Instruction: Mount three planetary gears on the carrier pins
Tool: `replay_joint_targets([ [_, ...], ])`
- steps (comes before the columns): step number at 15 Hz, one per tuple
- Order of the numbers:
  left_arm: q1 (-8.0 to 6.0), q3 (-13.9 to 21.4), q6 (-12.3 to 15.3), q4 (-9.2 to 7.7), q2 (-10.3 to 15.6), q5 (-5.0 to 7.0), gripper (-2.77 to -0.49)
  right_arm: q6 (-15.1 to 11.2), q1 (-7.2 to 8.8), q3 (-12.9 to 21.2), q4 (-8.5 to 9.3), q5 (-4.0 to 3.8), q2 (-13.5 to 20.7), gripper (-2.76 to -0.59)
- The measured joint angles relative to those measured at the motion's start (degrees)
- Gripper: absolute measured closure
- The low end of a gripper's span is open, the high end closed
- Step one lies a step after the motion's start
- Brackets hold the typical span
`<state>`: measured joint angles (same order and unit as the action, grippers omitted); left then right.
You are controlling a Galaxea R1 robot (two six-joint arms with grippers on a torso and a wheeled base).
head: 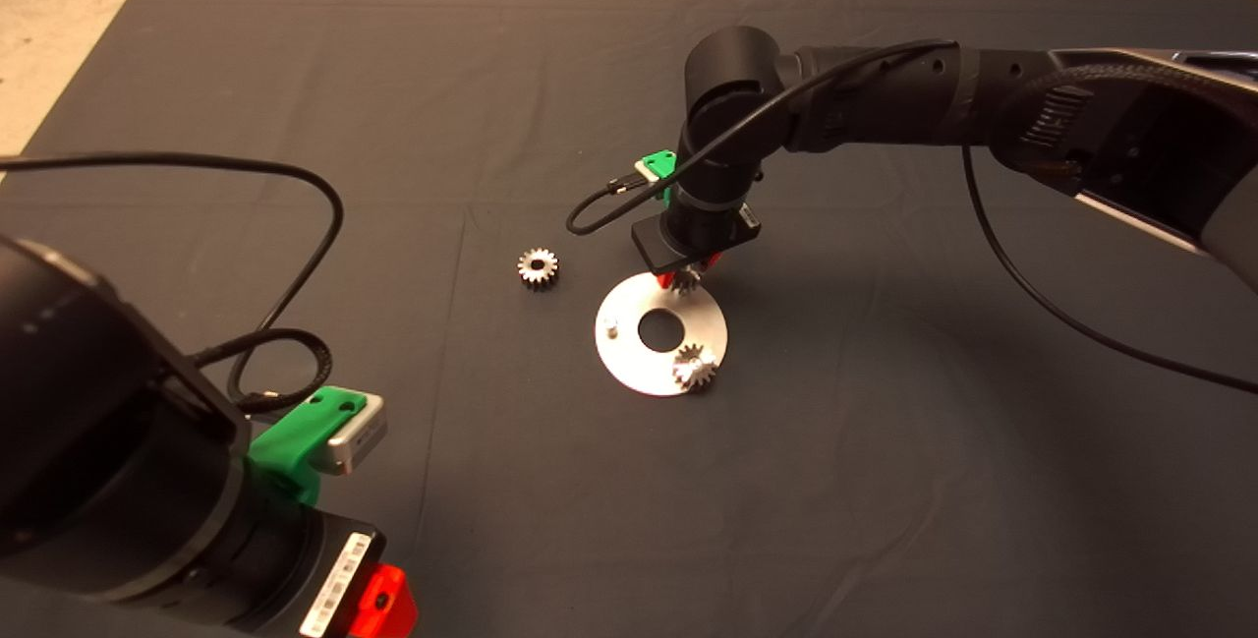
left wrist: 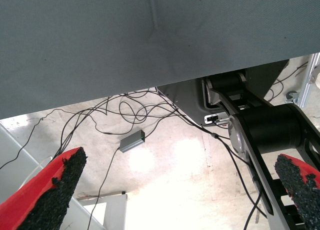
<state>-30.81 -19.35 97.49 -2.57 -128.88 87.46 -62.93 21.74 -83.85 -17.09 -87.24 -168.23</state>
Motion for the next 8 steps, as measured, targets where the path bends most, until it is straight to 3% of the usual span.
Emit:
replay_joint_targets([
  [8, 0.00, 0.0, 0.0, -0.01, 0.0, 0.00, -2.75, 0.1, 0.00, 0.1, 0.00, 0.16, 0.3, -1.07],
])
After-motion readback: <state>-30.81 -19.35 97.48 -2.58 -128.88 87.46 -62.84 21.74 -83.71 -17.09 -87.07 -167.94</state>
